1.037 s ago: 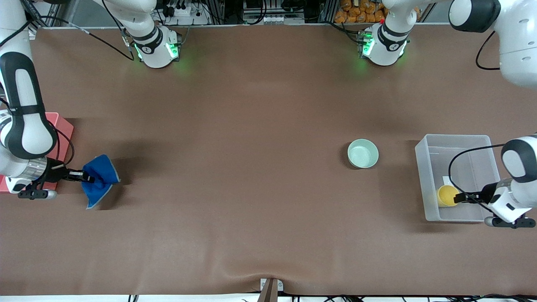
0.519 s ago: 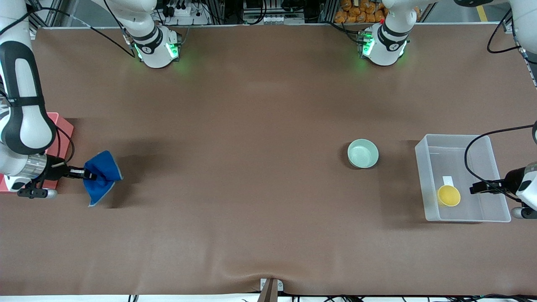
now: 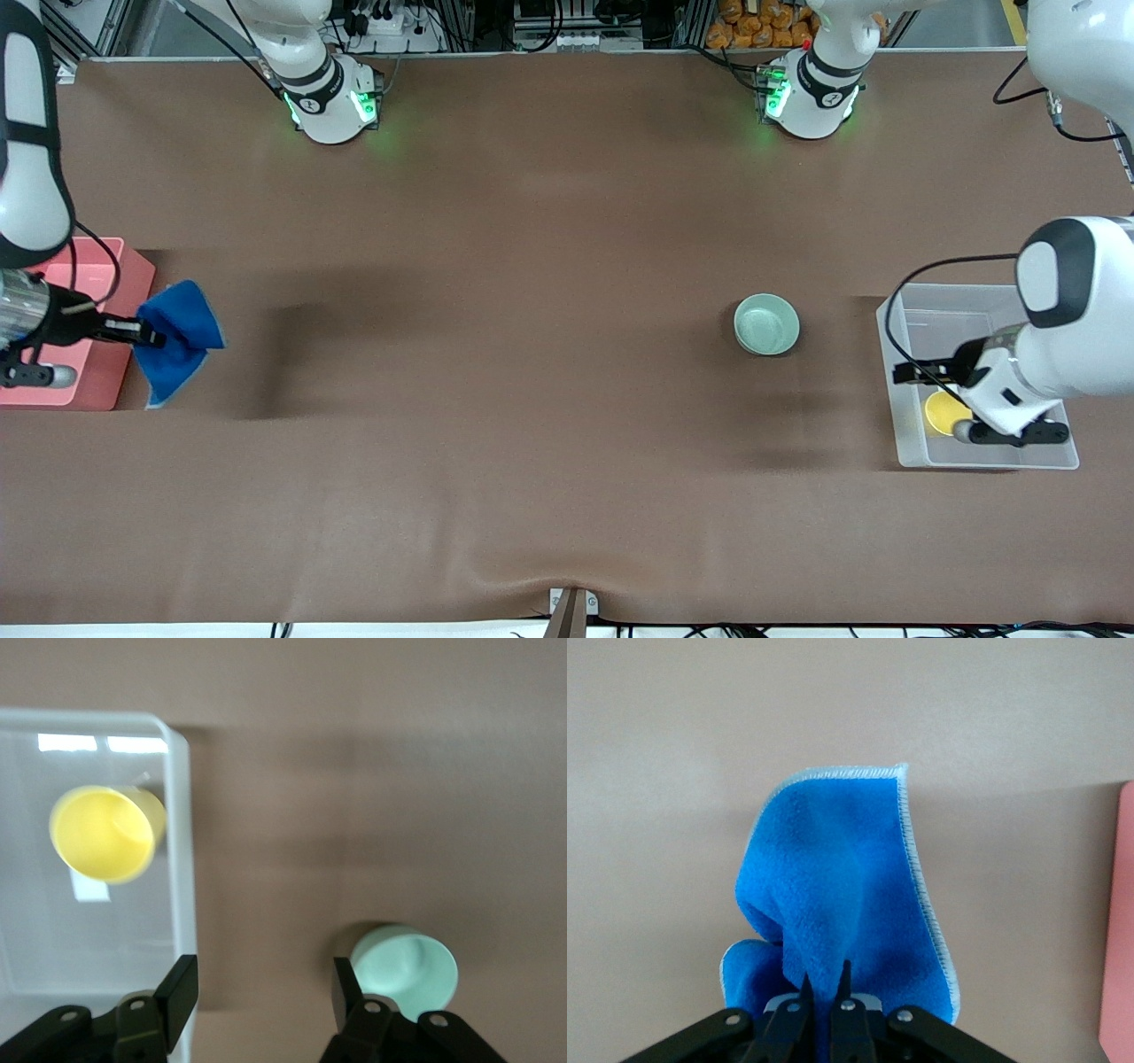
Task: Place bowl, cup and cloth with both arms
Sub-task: 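Release the cup in the bin while the right gripper carries the cloth, then lower the left gripper onto the green bowl rim and grasp it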
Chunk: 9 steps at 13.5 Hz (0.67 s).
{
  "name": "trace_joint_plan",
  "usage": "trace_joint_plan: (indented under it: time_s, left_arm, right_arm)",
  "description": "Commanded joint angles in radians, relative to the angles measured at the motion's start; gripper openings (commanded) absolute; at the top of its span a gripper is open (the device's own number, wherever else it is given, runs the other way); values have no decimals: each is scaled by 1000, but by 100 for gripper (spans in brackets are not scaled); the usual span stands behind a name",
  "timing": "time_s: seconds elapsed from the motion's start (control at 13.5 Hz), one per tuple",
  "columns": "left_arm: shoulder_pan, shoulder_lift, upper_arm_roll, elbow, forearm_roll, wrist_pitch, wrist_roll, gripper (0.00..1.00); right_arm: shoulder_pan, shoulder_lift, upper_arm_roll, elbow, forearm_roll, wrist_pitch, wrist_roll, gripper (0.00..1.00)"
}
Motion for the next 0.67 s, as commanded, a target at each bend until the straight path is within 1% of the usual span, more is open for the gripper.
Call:
trace_joint_plan:
  time_s: [0.0, 0.07, 0.15, 0.3, 0.44, 0.52, 0.59]
  left_arm:
    - [9, -125, -37, -228, 9, 122, -54, 69]
    - [9, -151, -52, -311, 7, 206, -74, 69]
    - [9, -159, -72, -369, 10, 263, -106, 69]
    - [9, -168, -111, -427, 24, 280, -172, 69]
    - [11, -185, -118, -486, 32, 314, -177, 69]
    - [6, -182, -118, -522, 32, 349, -178, 69]
    - [-2, -184, -118, -581, 32, 418, -181, 69]
  right_arm:
    - [-14, -122, -3, -22, -43, -91, 17, 0]
    - [-14, -164, -3, -22, -63, -130, 17, 0]
    - [-18, -204, -4, -22, -70, -171, 8, 0]
    - [-34, -267, -4, -22, -73, -239, 8, 0]
    - [-37, -300, -6, -20, -124, -265, 8, 0]
    - [-41, -309, -6, -16, -150, -274, 8, 0]
    - [-52, -308, -4, 4, -176, -296, 8, 0]
